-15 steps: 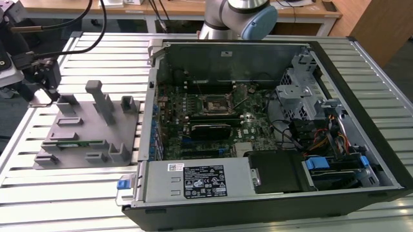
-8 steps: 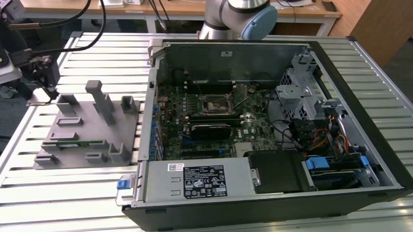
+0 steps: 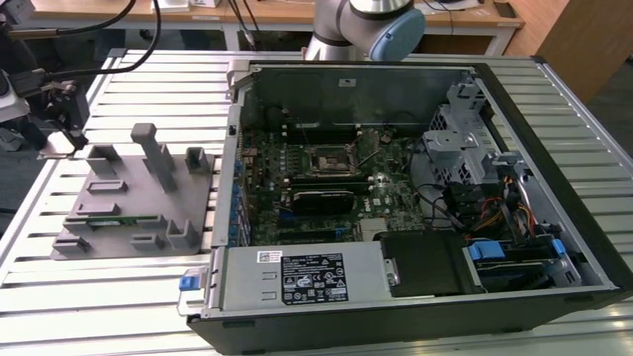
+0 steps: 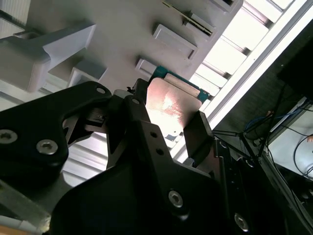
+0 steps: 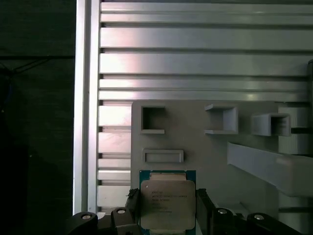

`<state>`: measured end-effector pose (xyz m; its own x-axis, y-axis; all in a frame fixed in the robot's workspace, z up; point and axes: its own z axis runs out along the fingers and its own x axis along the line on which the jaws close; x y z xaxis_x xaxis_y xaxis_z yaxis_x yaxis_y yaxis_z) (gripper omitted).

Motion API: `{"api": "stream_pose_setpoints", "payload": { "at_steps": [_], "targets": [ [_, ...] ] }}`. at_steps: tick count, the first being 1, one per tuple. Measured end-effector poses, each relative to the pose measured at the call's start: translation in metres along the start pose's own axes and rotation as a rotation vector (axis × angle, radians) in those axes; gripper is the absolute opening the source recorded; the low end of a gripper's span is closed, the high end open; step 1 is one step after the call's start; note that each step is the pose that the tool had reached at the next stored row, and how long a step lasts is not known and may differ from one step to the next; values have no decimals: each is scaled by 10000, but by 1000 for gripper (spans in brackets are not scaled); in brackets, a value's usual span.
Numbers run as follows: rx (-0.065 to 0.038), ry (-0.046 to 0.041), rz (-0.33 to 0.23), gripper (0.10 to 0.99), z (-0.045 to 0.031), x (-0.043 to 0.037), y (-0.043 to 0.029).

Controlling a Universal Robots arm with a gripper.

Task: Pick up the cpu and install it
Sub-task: 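Pick up the cpu and move it towards the insertion slot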

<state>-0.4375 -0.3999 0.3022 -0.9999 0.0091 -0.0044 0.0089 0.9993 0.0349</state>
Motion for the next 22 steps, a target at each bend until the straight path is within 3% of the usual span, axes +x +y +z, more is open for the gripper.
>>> {"api": "stream_pose_setpoints", "payload": {
  "at_steps": [22],
  "targets": [
    [0,0,0,541,-206,-1,9]
  ]
}}
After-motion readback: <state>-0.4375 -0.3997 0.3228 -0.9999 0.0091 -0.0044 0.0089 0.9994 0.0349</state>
